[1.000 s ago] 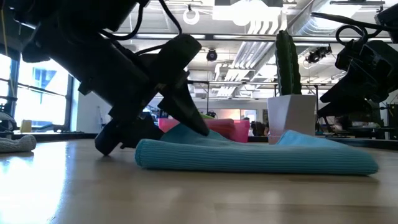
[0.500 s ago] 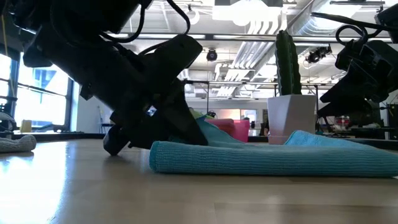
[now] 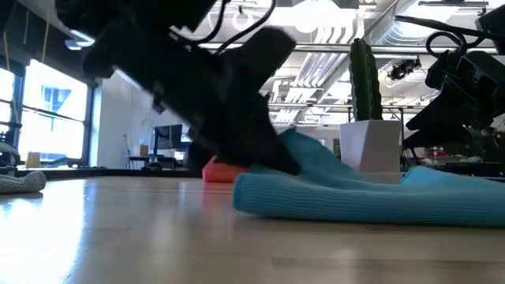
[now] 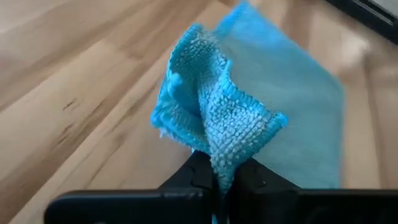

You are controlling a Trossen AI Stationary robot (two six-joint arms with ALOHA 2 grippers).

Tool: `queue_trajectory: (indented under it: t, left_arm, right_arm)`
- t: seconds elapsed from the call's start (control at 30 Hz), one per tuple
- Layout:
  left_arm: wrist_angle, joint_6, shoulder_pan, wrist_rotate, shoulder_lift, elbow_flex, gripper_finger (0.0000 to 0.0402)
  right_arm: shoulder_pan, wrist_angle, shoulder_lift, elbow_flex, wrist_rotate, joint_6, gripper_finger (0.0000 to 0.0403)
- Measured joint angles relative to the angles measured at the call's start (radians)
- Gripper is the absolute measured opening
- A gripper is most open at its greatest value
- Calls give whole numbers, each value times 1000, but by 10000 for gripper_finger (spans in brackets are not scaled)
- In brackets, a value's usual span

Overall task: Fold microfiber towels
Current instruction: Put the blue microfiber cloth into the pink bin

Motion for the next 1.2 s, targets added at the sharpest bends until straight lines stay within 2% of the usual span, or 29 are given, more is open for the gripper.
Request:
queue_trajectory:
  t: [0.33, 0.53, 0.67, 1.0, 1.2]
  left_arm:
    - [-195, 378, 136, 108, -4, 191, 4]
    - [-369, 570, 252, 117, -5, 347, 4]
    - [-448, 664, 343, 73, -6, 443, 4]
    - [-615, 792, 628, 44, -6, 611, 4]
    - [-696, 804, 785, 144, -7, 647, 4]
  right_arm:
    - [0, 0, 0, 0, 0, 0, 263]
    - [0, 0, 0, 0, 0, 0, 263]
    - [0, 0, 0, 0, 0, 0, 263]
    - [0, 0, 0, 0, 0, 0, 263]
    - [0, 0, 0, 0, 0, 0, 263]
